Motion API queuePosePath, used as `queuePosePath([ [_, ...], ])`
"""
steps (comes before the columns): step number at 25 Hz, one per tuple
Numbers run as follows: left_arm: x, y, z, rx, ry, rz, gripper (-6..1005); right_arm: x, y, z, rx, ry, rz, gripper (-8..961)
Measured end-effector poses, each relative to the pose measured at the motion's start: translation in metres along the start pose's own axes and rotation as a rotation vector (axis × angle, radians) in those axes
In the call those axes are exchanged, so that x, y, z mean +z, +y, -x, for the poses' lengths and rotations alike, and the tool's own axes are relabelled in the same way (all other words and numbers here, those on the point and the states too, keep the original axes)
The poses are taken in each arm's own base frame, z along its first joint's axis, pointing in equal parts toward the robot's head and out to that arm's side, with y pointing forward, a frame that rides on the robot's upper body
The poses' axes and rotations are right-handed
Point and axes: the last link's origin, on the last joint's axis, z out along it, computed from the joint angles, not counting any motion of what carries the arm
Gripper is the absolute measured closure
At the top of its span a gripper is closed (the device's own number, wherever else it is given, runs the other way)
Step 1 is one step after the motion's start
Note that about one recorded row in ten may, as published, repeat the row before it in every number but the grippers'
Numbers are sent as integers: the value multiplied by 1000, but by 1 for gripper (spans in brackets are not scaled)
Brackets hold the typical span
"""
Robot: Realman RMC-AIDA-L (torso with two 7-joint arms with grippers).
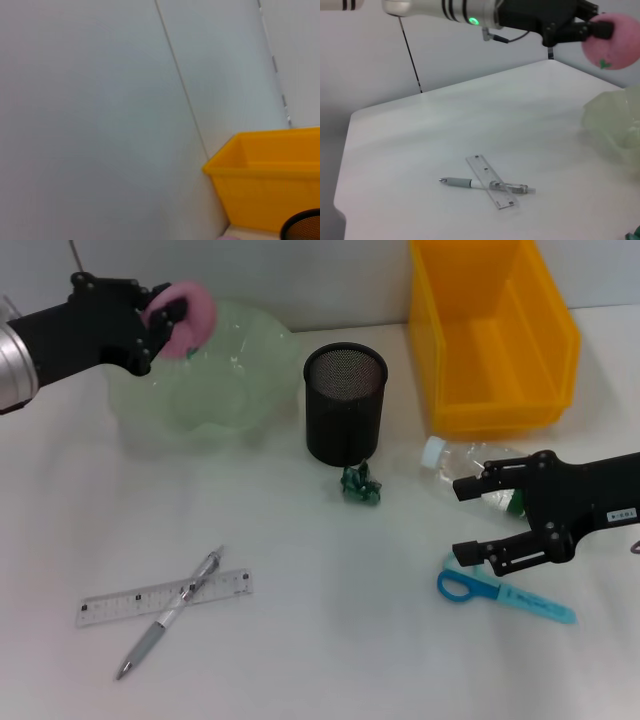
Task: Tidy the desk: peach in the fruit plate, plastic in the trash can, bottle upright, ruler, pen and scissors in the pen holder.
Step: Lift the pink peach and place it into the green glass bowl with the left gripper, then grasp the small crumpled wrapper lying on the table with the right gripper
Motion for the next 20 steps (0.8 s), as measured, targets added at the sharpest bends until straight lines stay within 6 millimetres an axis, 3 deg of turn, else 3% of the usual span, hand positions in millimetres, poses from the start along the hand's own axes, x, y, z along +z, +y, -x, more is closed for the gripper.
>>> queuePosePath([
  [6, 17, -6, 9, 11, -64, -61, 781, 0, 1, 1, 4, 0, 2, 127],
  [12, 22, -8, 10, 13, -78, -78, 685, 1, 1, 2, 5, -2, 7, 127],
  [20, 21, -7, 8, 6, -70, -68, 403, 0, 1, 2, 12, -12, 1, 127],
])
